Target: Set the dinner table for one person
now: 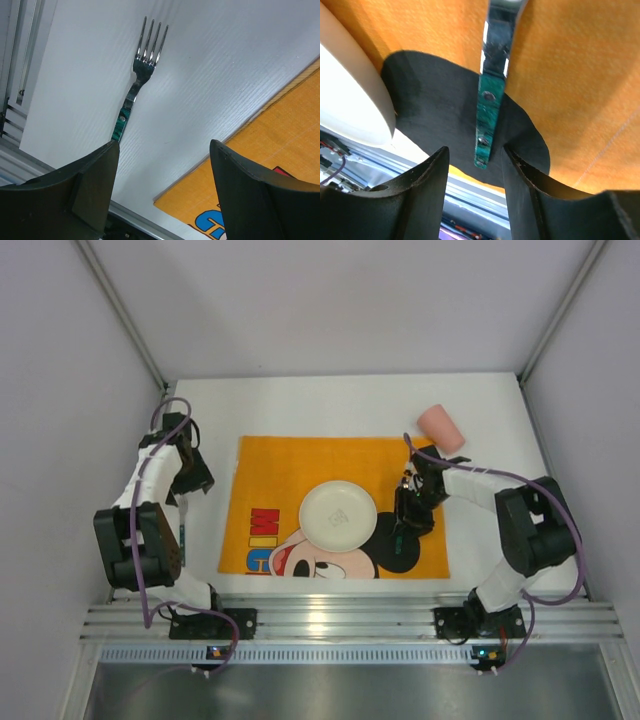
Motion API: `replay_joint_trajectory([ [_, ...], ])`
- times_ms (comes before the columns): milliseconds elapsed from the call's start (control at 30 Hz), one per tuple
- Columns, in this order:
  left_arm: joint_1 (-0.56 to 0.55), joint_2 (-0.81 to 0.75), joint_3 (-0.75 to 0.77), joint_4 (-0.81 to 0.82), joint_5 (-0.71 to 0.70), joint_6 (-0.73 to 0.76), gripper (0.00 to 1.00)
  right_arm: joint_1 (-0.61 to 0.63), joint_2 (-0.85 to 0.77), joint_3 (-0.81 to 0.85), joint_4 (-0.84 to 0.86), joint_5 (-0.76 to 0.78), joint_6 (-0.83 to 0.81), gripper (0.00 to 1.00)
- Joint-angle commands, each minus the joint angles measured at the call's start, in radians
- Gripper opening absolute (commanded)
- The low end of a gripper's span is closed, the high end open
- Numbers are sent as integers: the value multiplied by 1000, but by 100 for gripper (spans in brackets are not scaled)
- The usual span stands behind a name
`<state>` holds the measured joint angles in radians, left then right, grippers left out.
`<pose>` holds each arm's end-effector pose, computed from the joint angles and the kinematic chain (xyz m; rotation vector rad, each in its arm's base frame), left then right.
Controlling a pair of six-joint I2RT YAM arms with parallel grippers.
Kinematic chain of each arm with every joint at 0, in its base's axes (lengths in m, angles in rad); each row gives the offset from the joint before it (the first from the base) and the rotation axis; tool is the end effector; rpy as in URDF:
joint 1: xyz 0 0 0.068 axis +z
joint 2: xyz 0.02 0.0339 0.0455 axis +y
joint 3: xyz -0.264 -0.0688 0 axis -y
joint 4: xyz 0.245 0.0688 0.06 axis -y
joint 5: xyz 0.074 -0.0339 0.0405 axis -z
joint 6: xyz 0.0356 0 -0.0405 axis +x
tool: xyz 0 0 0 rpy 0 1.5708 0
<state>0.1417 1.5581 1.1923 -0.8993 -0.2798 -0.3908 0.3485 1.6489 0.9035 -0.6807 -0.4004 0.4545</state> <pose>0.2951 0.0520 0.2427 -0.7913 2.6717 0.3359 0.2553 0.1075 0.1489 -0.1167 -3.0451 -0.6554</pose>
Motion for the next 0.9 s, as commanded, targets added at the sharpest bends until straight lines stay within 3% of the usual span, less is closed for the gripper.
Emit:
replay_joint_trajectory([
  [0,6,-36,-16,-16,-48,12,78,-8,-57,49,-89,47,-17,47],
  [400,33,3,-94,45,-72,32,79,-11,-86,242,-267,137,-91,50],
  [567,114,52,-117,77,74,53,77,-14,-54,291,-293,143,-108,50],
  [867,183,126,-175,166,165,43,77,-14,-28,305,-304,135,-122,49],
])
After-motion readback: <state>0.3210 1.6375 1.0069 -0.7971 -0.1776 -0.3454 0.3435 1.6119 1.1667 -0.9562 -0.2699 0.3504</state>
